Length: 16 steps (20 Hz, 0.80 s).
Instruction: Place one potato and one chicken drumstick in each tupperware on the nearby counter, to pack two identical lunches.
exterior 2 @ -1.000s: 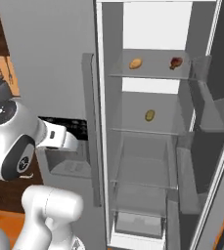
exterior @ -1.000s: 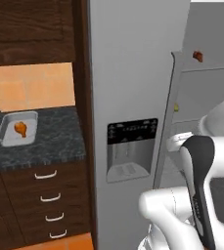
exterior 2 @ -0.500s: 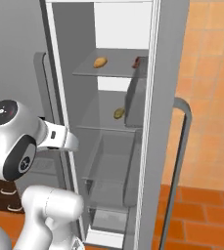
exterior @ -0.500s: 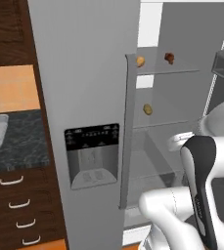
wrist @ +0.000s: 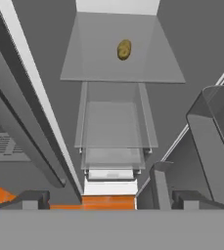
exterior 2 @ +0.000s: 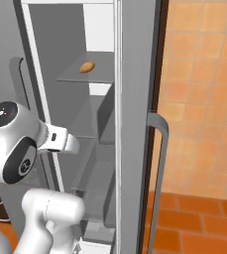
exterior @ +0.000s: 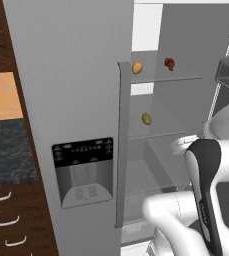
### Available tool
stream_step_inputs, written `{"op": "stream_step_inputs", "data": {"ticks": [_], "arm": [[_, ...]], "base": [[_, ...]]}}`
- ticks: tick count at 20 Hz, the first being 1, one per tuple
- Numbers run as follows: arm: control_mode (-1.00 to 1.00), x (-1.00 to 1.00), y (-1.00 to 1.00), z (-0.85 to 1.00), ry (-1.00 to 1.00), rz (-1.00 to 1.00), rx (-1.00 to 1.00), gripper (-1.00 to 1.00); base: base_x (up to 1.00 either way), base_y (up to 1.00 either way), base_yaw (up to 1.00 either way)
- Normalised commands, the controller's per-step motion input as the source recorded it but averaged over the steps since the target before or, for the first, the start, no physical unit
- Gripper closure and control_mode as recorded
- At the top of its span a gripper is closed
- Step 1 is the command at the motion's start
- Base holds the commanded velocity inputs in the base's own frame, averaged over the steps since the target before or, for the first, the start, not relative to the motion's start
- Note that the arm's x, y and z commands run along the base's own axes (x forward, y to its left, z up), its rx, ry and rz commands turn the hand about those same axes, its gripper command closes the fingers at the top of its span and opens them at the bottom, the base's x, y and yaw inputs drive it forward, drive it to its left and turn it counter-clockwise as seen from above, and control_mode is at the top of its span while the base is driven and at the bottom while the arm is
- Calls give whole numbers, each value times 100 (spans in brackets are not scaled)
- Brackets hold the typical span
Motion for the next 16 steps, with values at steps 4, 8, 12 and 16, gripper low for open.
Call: {"op": "stream_step_inputs", "data": {"ticks": [4,8,12,16], "arm": [[-100,7,0,0,0,0,0,-100],[-100,22,-1,0,-6,0,0,-100],[-100,52,-15,-13,-2,0,0,-100],[-100,59,-20,-55,0,0,0,-100]], "base": [[25,-13,0],[0,0,0],[0,0,0],[0,0,0]]}}
